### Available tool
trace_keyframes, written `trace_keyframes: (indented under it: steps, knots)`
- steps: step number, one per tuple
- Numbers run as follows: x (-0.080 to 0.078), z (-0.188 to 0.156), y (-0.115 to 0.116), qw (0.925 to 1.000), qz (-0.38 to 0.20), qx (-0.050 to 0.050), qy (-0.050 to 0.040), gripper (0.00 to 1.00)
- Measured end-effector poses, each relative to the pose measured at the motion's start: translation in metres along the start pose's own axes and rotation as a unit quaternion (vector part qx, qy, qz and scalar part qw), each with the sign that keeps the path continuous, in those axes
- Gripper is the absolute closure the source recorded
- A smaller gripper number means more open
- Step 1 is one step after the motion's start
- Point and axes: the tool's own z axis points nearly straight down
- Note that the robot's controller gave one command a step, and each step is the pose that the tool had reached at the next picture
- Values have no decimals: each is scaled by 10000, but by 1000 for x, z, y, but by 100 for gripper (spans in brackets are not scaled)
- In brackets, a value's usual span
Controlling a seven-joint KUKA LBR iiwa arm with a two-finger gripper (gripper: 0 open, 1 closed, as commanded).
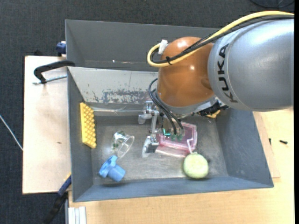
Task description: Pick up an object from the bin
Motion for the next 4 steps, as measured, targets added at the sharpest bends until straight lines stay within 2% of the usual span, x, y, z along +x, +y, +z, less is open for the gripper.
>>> trace_keyframes:
  steps: [1,2,3,4]
  knots:
    - [-2,-4,-1,10000,10,-6,-43,0]
    - [-38,70,15,9993,-362,-7,-67,0]
    - [-45,121,17,9990,-443,-3,-32,0]
    - [-49,79,24,9974,-716,-6,-60,0]
